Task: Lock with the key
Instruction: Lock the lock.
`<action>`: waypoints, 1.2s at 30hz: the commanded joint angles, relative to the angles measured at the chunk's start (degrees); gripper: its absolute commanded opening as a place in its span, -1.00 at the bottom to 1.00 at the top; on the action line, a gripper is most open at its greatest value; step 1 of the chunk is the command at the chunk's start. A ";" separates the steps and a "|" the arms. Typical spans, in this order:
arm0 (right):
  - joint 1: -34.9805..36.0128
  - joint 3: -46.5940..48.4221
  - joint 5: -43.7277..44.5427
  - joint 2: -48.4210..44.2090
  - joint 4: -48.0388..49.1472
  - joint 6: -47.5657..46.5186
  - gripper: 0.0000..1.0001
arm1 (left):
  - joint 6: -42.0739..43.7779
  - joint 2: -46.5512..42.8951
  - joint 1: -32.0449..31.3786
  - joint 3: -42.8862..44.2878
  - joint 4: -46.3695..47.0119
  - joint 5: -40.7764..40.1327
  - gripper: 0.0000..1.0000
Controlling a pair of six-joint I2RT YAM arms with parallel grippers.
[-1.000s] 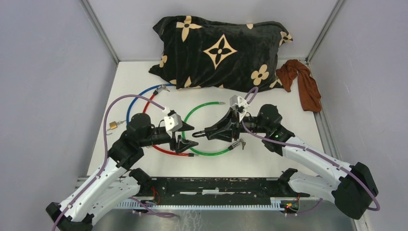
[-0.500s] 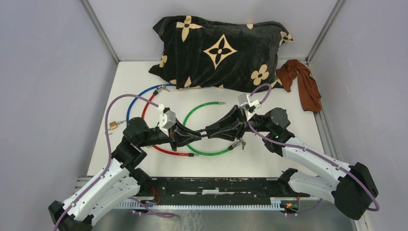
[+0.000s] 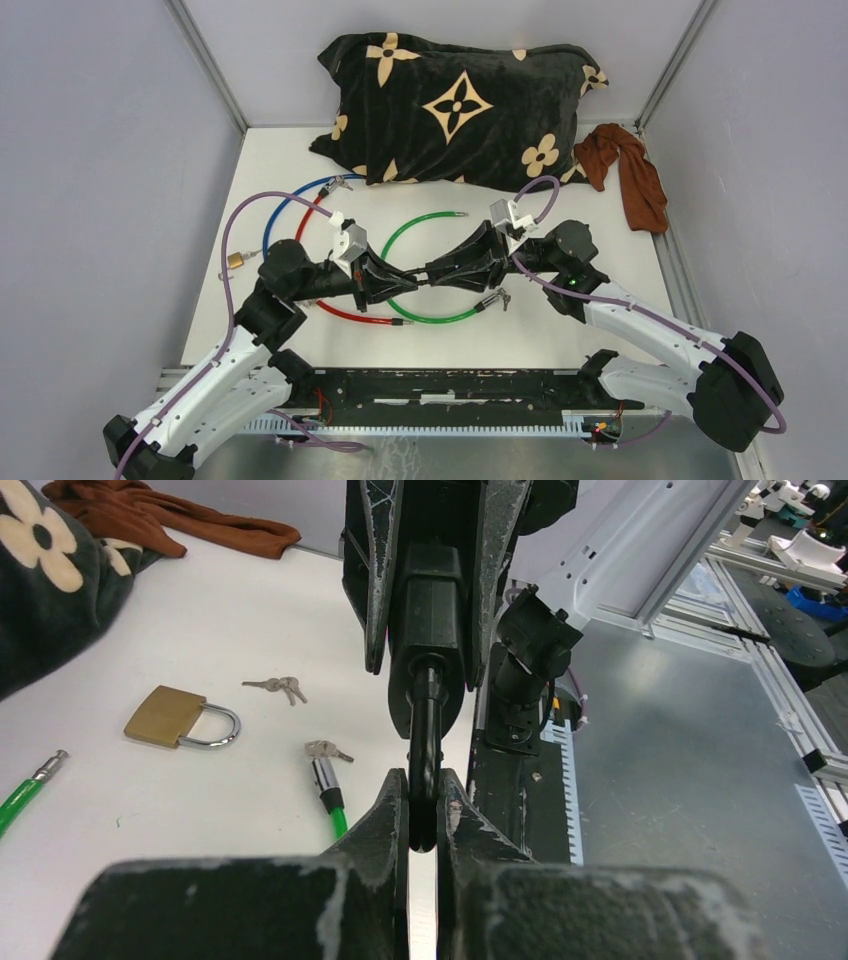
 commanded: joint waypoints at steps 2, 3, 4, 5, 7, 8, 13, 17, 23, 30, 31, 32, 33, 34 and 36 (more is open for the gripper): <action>3.94 2.47 0.02 3.24 2.41 -0.83 -1.00 | 0.37 0.74 -1.10 2.27 9.21 -6.74 -0.96; 4.02 2.54 -0.74 3.28 2.71 -0.33 -1.00 | 1.13 0.72 -1.10 2.30 8.84 -7.93 -0.96; 4.11 2.68 -1.67 3.28 3.08 0.13 -1.00 | 1.40 0.67 -1.09 2.23 8.79 -8.65 -0.96; 4.18 2.88 -2.25 3.16 3.20 0.49 -1.00 | 1.50 0.81 -1.10 2.10 8.79 -8.58 -0.97; 4.35 3.08 -1.54 2.78 2.55 0.19 -1.00 | -0.07 1.19 -1.16 1.67 9.74 -7.52 -0.96; 4.51 3.08 -0.59 2.59 2.52 -0.12 -1.00 | -1.38 1.62 -1.23 1.21 10.82 -6.70 -0.96; 5.92 3.13 5.11 4.12 3.34 0.00 -1.00 | -2.93 3.30 -3.29 -0.05 13.02 -6.01 -0.96; 5.93 2.75 6.31 5.63 1.70 -1.55 -1.00 | -2.46 4.17 -4.21 1.28 13.07 -4.73 -0.96; 5.95 2.15 6.05 8.06 2.93 -1.39 -1.00 | -2.43 5.26 -4.60 2.76 13.67 -3.96 -0.96; 6.04 0.81 5.82 11.54 6.82 0.66 -1.00 | -2.55 6.28 -5.28 3.94 14.60 -2.84 -0.96; 6.09 0.80 5.82 11.54 8.14 1.51 -1.00 | -2.68 6.34 -5.58 3.75 14.61 -2.85 -0.96; 6.18 1.10 5.84 11.69 8.92 1.90 -1.00 | -2.67 6.47 -5.99 3.45 14.94 -2.80 -0.96; 6.39 1.50 5.97 11.96 9.02 1.94 -1.00 | -2.66 6.62 -6.45 3.17 15.57 -2.83 -0.96; 6.66 1.90 5.94 12.41 9.00 1.93 -1.00 | -2.67 6.73 -6.75 3.07 16.38 -2.73 -0.96; 6.85 2.12 5.88 13.41 9.22 2.11 -1.00 | -2.61 7.20 -7.18 3.51 17.20 -2.79 -0.96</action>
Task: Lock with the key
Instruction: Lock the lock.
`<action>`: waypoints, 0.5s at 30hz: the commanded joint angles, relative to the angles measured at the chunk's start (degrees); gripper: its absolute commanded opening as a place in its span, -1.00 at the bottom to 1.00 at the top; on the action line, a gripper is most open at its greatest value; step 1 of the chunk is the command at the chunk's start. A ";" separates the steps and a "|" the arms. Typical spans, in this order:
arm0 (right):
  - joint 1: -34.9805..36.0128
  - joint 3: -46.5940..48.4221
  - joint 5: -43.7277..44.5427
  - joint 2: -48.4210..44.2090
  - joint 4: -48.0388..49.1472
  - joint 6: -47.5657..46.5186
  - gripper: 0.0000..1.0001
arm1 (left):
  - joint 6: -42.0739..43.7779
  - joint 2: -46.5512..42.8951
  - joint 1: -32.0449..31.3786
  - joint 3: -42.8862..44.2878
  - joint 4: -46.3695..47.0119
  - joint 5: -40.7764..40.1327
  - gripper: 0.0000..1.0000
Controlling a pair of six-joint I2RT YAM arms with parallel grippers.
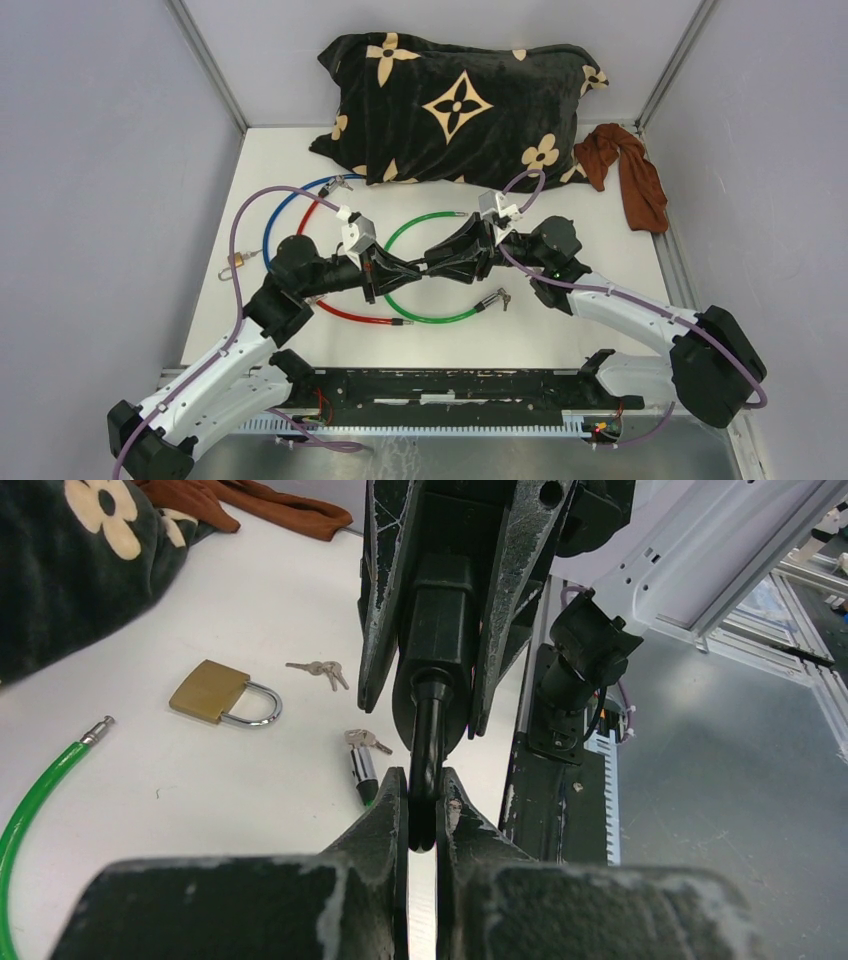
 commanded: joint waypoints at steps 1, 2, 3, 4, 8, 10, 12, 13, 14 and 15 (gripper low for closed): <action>6.49 1.73 1.88 5.32 2.23 -0.04 -1.00 | -3.19 3.91 -6.31 4.49 15.40 3.91 -0.96; 6.49 1.64 1.77 5.68 2.87 0.30 -1.00 | -3.26 4.13 -6.40 4.68 15.36 4.08 -0.96; 6.58 1.38 1.72 6.01 3.64 0.88 -1.00 | -3.27 4.21 -6.56 4.75 15.45 4.14 -0.96; 6.58 1.27 1.66 6.41 4.73 1.49 -1.00 | -3.28 4.29 -6.78 4.73 15.59 4.17 -0.96; 8.05 2.86 1.42 8.06 6.43 2.56 -1.00 | -3.37 4.95 -7.99 3.69 16.29 4.01 -0.96; 9.21 4.09 1.42 8.98 6.47 2.41 -1.00 | -3.22 5.47 -8.99 3.43 17.07 3.96 -0.96; 9.89 4.62 1.48 9.93 6.58 2.40 -1.00 | -3.12 6.05 -9.52 3.99 17.16 3.91 -0.96; 10.01 4.34 1.67 10.34 7.32 2.75 -1.00 | -3.15 6.29 -9.57 4.35 17.17 3.80 -0.96; 10.12 4.12 1.74 10.69 7.94 3.18 -1.00 | -3.31 6.41 -9.56 4.65 17.17 3.67 -0.96; 10.09 3.97 1.68 11.02 8.57 3.69 -1.00 | -3.36 6.43 -9.53 4.94 17.17 3.52 -0.96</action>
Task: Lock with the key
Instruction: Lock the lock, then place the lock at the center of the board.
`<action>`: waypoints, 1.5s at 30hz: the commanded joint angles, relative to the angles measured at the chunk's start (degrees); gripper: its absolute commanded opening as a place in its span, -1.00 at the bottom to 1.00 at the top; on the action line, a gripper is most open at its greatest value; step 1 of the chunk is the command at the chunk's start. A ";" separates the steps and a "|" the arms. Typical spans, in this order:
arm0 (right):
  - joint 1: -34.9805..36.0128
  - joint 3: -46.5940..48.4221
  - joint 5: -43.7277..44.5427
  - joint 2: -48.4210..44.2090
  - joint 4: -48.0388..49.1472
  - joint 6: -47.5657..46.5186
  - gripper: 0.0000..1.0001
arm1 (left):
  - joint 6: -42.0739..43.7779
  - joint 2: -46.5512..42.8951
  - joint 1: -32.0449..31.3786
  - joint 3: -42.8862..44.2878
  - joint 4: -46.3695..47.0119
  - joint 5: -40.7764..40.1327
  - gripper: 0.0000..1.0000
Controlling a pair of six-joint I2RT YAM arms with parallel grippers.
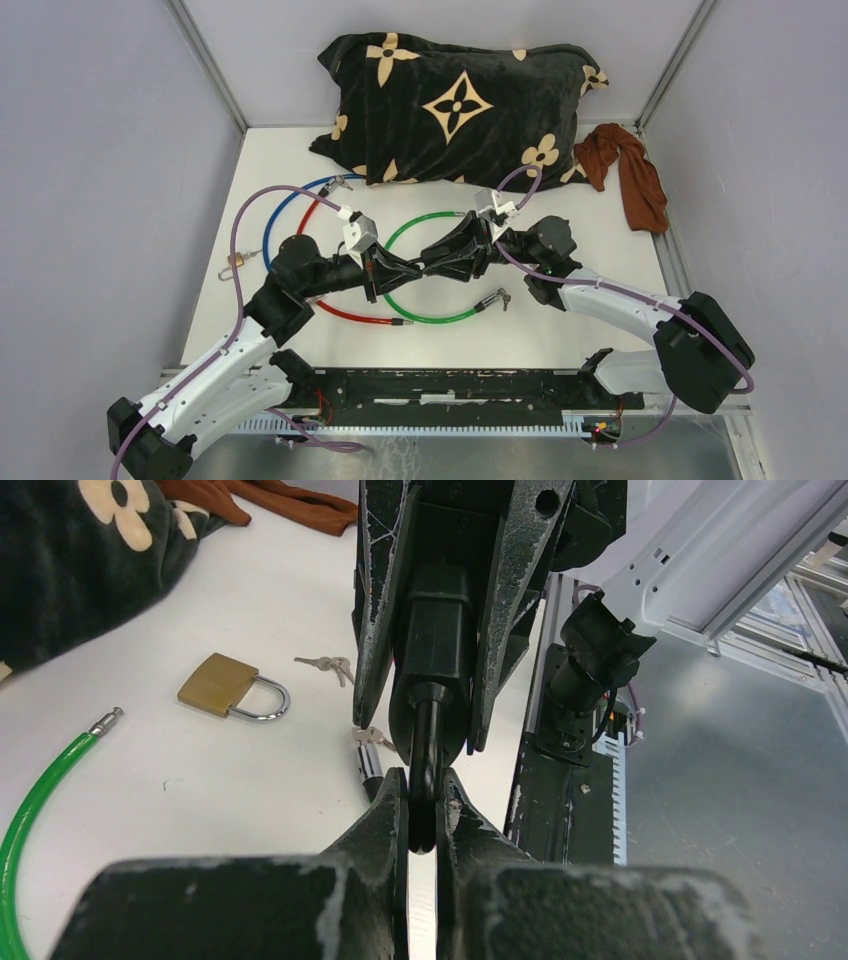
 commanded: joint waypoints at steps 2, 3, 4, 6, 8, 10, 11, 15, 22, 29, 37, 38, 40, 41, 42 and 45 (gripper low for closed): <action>10.10 3.57 3.78 6.42 1.45 0.35 -1.00 | -3.24 5.54 -8.19 5.23 16.94 4.97 -0.96; 10.11 3.57 3.67 6.35 1.28 0.28 -1.00 | -3.09 5.44 -8.19 5.26 16.68 5.00 -0.96; 10.12 3.72 3.71 6.09 0.99 0.17 -1.00 | -2.91 5.35 -8.26 5.20 16.39 5.01 -0.96; 10.10 4.47 3.47 5.24 -1.15 -1.05 -1.00 | -3.00 4.98 -8.22 4.99 15.89 4.74 -0.96; 10.11 5.09 3.45 3.62 -5.02 -3.50 -1.00 | -2.99 4.02 -7.72 4.52 15.16 4.47 -0.96; 9.90 5.90 4.26 1.17 -11.67 -7.69 -1.00 | -2.96 2.76 -6.45 4.03 14.29 3.77 -0.96; 9.64 6.19 4.62 -0.31 -15.47 -10.09 -0.96 | -2.96 1.93 -5.37 3.86 14.17 3.44 -0.97; 7.57 6.16 4.33 -5.65 -26.42 -16.29 -0.14 | -3.38 -1.51 -1.37 2.62 13.70 0.64 -0.96; 2.90 6.83 5.38 -14.11 -40.46 -24.17 0.96 | -4.13 -6.63 3.22 -0.56 10.63 -0.61 -0.96; 0.90 14.85 10.29 -18.84 -63.27 -37.03 0.90 | -1.79 -8.80 3.54 -2.70 7.83 0.53 -0.96; 0.18 21.64 11.38 -15.42 -70.96 -40.35 0.05 | -1.80 -9.60 3.59 -2.77 8.10 2.25 -0.96; 0.09 22.15 11.41 -14.87 -71.25 -40.36 -0.01 | -1.81 -9.63 3.57 -2.69 8.08 2.29 -0.97; 0.09 22.63 11.35 -14.29 -71.63 -40.76 -0.05 | -1.83 -9.77 3.59 -2.49 8.00 2.40 -0.97; 0.00 22.72 11.43 -14.10 -71.69 -40.85 -0.10 | -1.79 -9.80 3.59 -2.48 7.90 2.58 -0.96; -0.06 22.81 11.35 -14.00 -71.71 -40.98 -0.18 | -1.83 -9.80 3.57 -2.41 7.91 2.70 -0.96; -0.21 22.89 10.83 -13.99 -71.74 -40.76 -0.54 | -1.79 -9.80 3.58 -2.45 7.86 2.74 -0.96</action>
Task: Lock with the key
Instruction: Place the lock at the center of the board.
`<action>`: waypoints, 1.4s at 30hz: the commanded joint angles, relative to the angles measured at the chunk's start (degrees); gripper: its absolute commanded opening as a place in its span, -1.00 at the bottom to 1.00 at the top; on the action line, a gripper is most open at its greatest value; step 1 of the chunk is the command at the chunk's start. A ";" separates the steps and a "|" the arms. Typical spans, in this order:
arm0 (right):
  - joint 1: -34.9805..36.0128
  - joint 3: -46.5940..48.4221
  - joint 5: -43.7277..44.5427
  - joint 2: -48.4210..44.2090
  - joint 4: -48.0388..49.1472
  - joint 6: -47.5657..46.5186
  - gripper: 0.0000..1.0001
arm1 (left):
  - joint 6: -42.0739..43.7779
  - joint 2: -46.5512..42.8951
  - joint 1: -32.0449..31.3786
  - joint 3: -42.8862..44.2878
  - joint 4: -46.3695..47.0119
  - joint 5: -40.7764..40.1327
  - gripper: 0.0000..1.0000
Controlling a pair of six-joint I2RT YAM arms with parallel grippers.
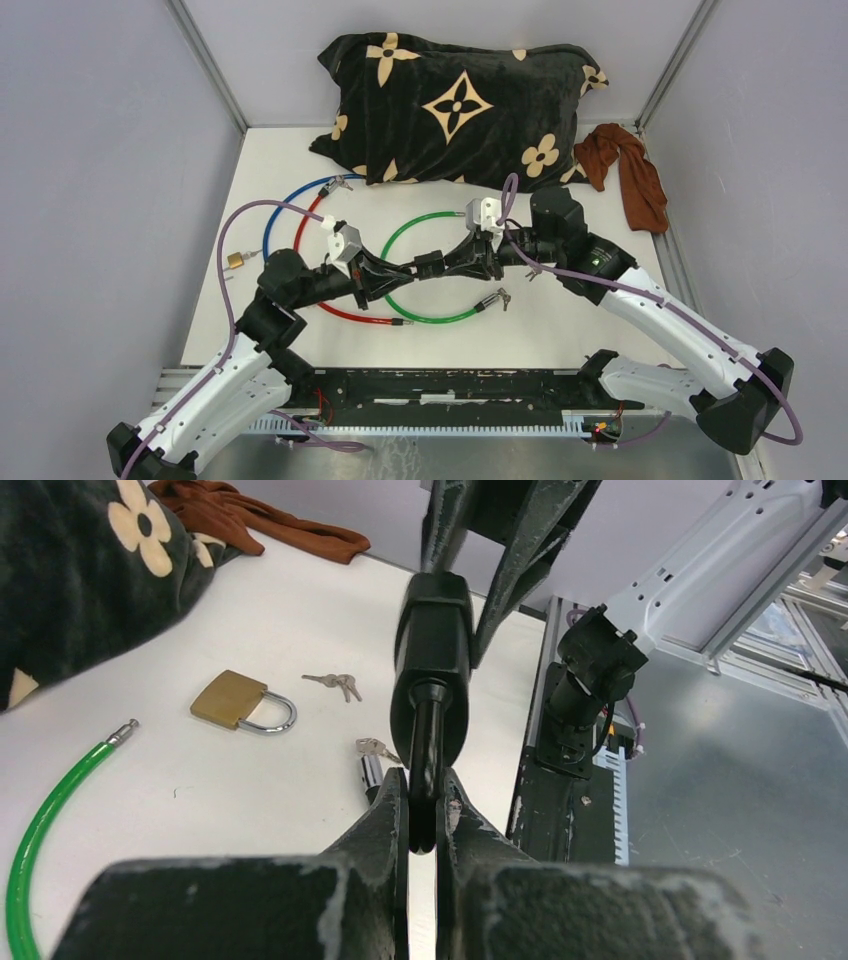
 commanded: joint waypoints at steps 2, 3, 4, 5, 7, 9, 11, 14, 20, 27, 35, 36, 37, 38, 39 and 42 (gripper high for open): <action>-0.59 2.44 0.28 0.00 -0.77 -1.16 -0.91 | -0.10 -1.45 -0.09 1.69 6.41 1.81 -0.96; -0.55 2.33 0.15 -0.14 -0.72 -1.16 -1.00 | -0.17 -1.45 -0.08 1.71 6.32 1.79 -0.96; -0.60 2.06 0.14 -0.46 -0.58 -1.16 -1.00 | -0.21 -1.47 -0.11 1.63 6.26 1.80 -0.96; -0.70 1.69 0.23 -0.91 -0.36 -1.16 -1.00 | -0.15 -1.45 -0.08 1.60 6.11 1.82 -0.96; -1.10 0.74 1.15 -1.91 -0.06 -1.16 -1.00 | 0.28 -1.63 -0.09 1.49 5.29 1.78 -0.96; -1.84 -0.23 2.11 -3.04 0.00 -1.24 -1.00 | 0.84 -1.79 -0.09 1.58 4.42 1.53 -0.96; -3.16 -1.49 2.99 -4.12 0.63 -0.77 -1.00 | 1.31 -1.89 -0.11 1.67 3.86 1.27 -0.96; -5.69 -2.70 5.85 -6.02 0.37 -0.50 -1.00 | 2.89 -2.06 0.00 1.86 2.46 0.68 -0.96; -19.53 -7.66 6.09 -9.34 0.01 0.57 -1.00 | 6.80 -2.85 0.77 1.84 -2.50 -1.39 -0.96; -25.25 -10.34 25.96 -7.20 3.03 16.35 -1.00 | 12.77 -0.03 0.97 0.69 -9.70 -18.11 -0.97; -25.32 -21.97 36.53 -6.60 10.30 29.86 -1.00 | 25.56 16.46 -4.93 6.35 -14.49 -37.70 -0.97; -25.38 -23.90 36.39 -6.71 12.04 30.86 -1.00 | 28.54 19.15 -6.08 7.61 -14.47 -39.68 -0.96; -25.37 -25.39 36.02 -6.67 13.16 31.59 -1.00 | 30.57 22.21 -7.09 8.97 -14.24 -41.78 -0.96; -25.32 -26.83 35.32 -6.66 14.94 31.92 -1.00 | 32.65 25.39 -7.93 10.34 -13.96 -43.70 -0.97; -25.35 -28.09 34.70 -6.57 15.89 32.13 -1.00 | 34.14 28.57 -8.57 11.99 -13.68 -45.64 -0.96; -25.33 -30.97 32.70 -6.74 17.66 32.34 -1.00 | 39.68 37.63 -11.33 17.17 -11.94 -50.60 -0.96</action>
